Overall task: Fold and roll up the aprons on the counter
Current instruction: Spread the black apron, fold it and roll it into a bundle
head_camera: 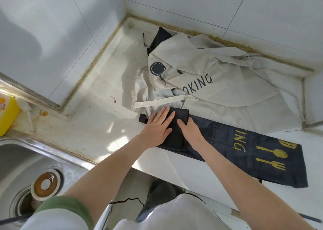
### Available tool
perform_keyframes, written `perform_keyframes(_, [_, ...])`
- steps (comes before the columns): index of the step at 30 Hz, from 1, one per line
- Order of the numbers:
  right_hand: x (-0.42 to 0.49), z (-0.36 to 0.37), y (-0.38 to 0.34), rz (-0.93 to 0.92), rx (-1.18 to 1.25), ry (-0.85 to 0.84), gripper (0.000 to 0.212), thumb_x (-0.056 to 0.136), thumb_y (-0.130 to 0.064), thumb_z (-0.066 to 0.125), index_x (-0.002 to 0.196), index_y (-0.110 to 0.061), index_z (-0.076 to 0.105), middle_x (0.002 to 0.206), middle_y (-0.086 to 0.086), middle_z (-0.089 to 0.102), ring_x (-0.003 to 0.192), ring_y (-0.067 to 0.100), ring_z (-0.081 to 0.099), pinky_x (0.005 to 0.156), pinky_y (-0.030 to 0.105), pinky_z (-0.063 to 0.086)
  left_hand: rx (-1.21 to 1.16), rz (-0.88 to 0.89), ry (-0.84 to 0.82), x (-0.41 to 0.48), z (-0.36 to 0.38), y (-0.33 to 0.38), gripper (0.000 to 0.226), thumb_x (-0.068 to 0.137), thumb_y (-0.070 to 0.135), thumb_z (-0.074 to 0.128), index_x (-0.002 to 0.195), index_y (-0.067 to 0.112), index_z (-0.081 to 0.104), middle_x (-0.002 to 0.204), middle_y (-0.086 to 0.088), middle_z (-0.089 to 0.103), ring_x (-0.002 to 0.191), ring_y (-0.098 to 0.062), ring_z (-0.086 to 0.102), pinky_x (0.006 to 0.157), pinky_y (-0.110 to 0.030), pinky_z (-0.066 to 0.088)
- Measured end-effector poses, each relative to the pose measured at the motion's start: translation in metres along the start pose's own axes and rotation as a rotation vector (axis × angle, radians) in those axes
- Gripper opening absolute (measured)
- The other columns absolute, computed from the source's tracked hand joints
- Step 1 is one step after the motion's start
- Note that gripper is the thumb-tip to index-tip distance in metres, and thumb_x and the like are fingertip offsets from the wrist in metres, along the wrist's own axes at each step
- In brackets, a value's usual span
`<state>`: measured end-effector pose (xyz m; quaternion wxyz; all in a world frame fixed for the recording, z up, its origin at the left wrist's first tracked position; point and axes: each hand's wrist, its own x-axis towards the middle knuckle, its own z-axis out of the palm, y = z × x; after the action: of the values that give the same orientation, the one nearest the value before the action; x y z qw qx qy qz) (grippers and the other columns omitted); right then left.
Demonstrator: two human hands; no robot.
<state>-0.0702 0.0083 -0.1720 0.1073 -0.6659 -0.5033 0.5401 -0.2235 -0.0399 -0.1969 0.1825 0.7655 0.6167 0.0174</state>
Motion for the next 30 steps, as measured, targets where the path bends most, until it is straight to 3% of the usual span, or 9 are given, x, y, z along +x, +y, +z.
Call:
perform_keyframes(2, [-0.003,-0.005,0.001,0.043,-0.016,-0.013,0.040,0.098,-0.042,0.038,0.112,-0.008,0.055,0.099,0.008,0.060,0.087,0.023,0.060,0.074,0.036,0.054,0.016,-0.011,-0.013,0.002,0.005,0.002,0.070,0.090,0.053,-0.003,0.153,0.022,-0.003,0.161,-0.006,-0.009,0.147,-0.019,-0.014,0.117,-0.037,-0.012])
perform_keyframes(4, [-0.005,-0.012,0.006,0.042,-0.011,0.003,0.036,0.101,-0.037,0.035,0.095,-0.008,0.056,0.078,0.010,0.058,0.064,0.022,0.059,0.049,0.028,0.050,0.033,-0.012,-0.023,0.005,0.008,0.005,0.072,0.087,0.054,-0.008,0.153,0.023,-0.006,0.161,-0.006,-0.011,0.147,-0.020,-0.012,0.118,-0.041,-0.008])
perform_keyframes(5, [-0.006,-0.015,0.010,0.024,-0.007,0.020,0.032,0.101,-0.031,0.037,0.089,-0.007,0.055,0.070,0.010,0.057,0.056,0.020,0.056,0.045,0.026,0.047,0.036,-0.015,-0.022,0.006,0.008,0.006,0.073,0.087,0.054,-0.009,0.153,0.024,-0.006,0.160,-0.007,-0.011,0.148,-0.020,-0.012,0.118,-0.042,-0.007])
perform_keyframes(9, [-0.008,-0.025,0.023,-0.032,0.030,-0.032,0.018,0.099,-0.012,0.043,0.090,-0.008,0.058,0.067,0.008,0.060,0.052,0.015,0.056,0.048,0.026,0.049,0.049,-0.019,-0.022,0.010,0.010,0.011,0.073,0.086,0.054,-0.011,0.152,0.024,-0.008,0.160,-0.008,-0.014,0.147,-0.022,-0.015,0.117,-0.042,-0.009])
perform_keyframes(15, [-0.009,-0.022,0.019,-0.054,-0.070,-0.135,0.015,0.089,-0.005,0.049,0.088,-0.005,0.065,0.070,0.002,0.067,0.053,0.009,0.052,0.044,0.020,0.040,0.080,-0.100,-0.011,0.013,0.018,0.022,0.065,0.087,0.051,-0.011,0.148,0.026,-0.017,0.159,-0.006,-0.016,0.147,-0.023,-0.015,0.115,-0.042,-0.012])
perform_keyframes(21, [-0.012,-0.020,0.020,-0.015,0.054,-0.104,0.028,0.099,-0.027,0.045,0.089,-0.007,0.061,0.067,0.003,0.066,0.055,0.012,0.049,0.048,0.024,0.040,0.103,-0.169,0.069,0.015,0.031,0.028,0.062,0.089,0.050,-0.007,0.146,0.026,-0.011,0.159,-0.008,-0.008,0.148,-0.025,-0.004,0.117,-0.045,-0.005])
perform_keyframes(24, [-0.015,-0.022,0.020,-0.071,-0.170,-0.143,0.032,0.096,-0.038,0.050,0.079,-0.011,0.055,0.063,0.002,0.064,0.055,0.009,0.050,0.055,0.022,0.039,0.119,-0.164,0.064,0.016,0.032,0.029,0.063,0.090,0.049,-0.005,0.148,0.025,-0.007,0.160,-0.009,-0.003,0.148,-0.027,0.000,0.117,-0.046,-0.004])
perform_keyframes(28, [-0.012,-0.020,0.023,-0.111,-0.283,-0.118,0.025,0.093,-0.024,0.055,0.072,-0.012,0.047,0.059,0.001,0.061,0.058,0.011,0.052,0.059,0.023,0.040,0.160,-0.090,0.196,0.016,0.031,0.029,0.059,0.096,0.040,0.023,0.148,0.014,0.033,0.154,-0.014,0.029,0.143,-0.028,0.028,0.116,-0.047,0.014])
perform_keyframes(30, [-0.011,-0.018,0.025,-0.106,-0.277,-0.063,0.017,0.091,-0.019,0.057,0.080,-0.011,0.048,0.065,0.004,0.060,0.061,0.013,0.053,0.060,0.025,0.041,0.177,0.016,0.185,0.015,0.034,0.025,0.055,0.097,0.035,0.029,0.146,0.013,0.038,0.153,-0.011,0.033,0.142,-0.025,0.031,0.115,-0.045,0.017])
